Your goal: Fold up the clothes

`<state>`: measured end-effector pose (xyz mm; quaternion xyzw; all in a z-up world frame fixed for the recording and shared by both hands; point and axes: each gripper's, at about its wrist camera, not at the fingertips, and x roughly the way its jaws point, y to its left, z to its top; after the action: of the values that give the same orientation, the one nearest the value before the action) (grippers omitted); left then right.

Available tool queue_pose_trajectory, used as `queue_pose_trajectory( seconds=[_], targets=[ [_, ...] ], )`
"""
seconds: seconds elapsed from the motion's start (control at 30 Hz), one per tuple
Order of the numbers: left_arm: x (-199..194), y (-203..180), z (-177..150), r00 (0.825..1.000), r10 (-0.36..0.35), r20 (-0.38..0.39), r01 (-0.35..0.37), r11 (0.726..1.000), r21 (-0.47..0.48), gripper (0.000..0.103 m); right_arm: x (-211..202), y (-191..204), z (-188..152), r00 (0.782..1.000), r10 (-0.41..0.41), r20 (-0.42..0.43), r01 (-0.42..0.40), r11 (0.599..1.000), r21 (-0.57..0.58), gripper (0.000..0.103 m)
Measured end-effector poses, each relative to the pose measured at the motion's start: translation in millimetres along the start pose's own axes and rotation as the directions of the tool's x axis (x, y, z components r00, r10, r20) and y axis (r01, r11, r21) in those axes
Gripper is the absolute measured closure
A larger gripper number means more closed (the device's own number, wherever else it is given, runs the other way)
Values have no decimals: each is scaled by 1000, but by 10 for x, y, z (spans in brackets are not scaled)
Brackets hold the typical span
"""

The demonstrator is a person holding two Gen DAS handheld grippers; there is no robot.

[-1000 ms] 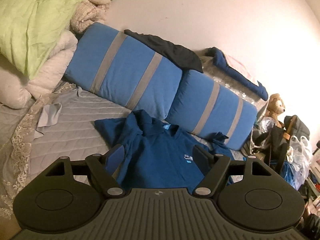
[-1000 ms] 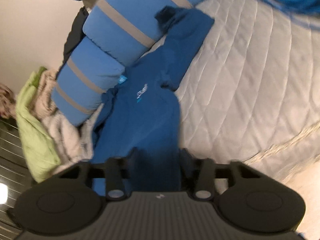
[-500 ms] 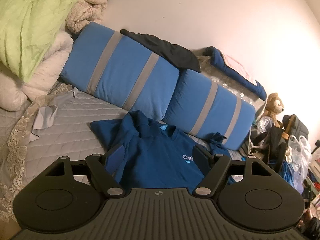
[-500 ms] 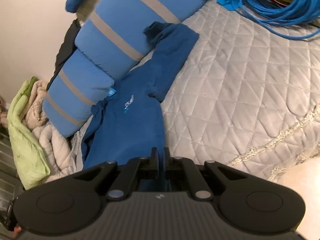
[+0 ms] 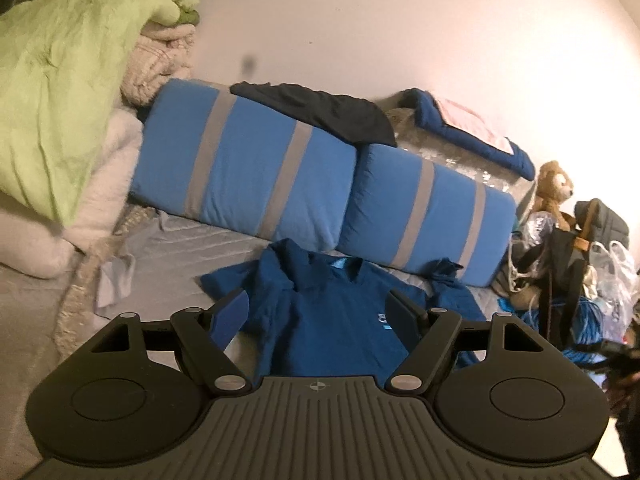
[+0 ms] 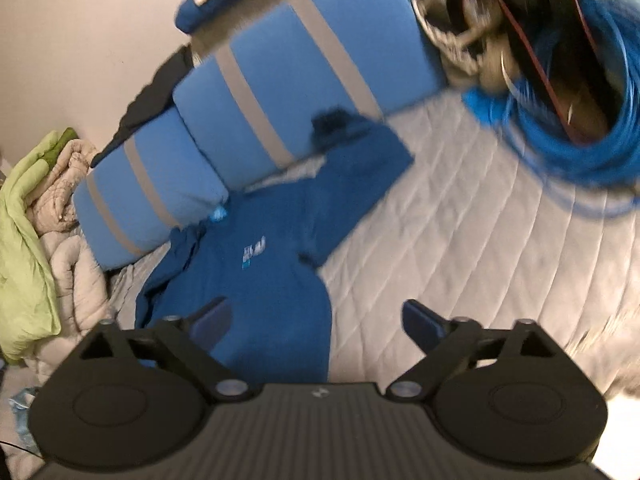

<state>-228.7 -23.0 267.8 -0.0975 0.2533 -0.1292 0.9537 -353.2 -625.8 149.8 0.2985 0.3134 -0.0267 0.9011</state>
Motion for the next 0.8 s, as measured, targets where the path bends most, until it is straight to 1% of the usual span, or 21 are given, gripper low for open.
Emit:
queue_pose_trajectory(
  seconds=[0.13,0.23,0.3,0.4,0.5,0.63,0.73,0.8],
  targets=[
    [-182,-5,193,1000,11,9,-11,1000,14,28,-346,127,342,995,-6,96,12,998,-61,0],
    [-331,-42,332,999,5,33,-7,999,34,28,-645,213,593,985,-7,171,24,995,-98,0],
    [-413,-80,412,999,4,49,-6,999,41,28,-840,268,759,975,-11,222,38,992,-120,0],
    [-519,-169,523,996,25,82,-31,997,77,28,-1088,340,969,956,-22,292,66,987,-143,0],
    [-592,-235,633,993,1,115,-13,995,99,28,-1299,402,1131,938,-23,346,80,985,-151,0],
    [-546,-320,739,988,-26,155,7,992,124,28,-1465,472,1287,914,-23,406,93,984,-154,0],
    [-366,-359,785,984,-40,173,16,991,136,28,-1481,474,1387,899,-26,436,100,984,-148,0],
    [-244,-392,813,985,-42,170,17,989,144,28,-1449,451,1452,892,-36,451,108,985,-136,0]
  ],
)
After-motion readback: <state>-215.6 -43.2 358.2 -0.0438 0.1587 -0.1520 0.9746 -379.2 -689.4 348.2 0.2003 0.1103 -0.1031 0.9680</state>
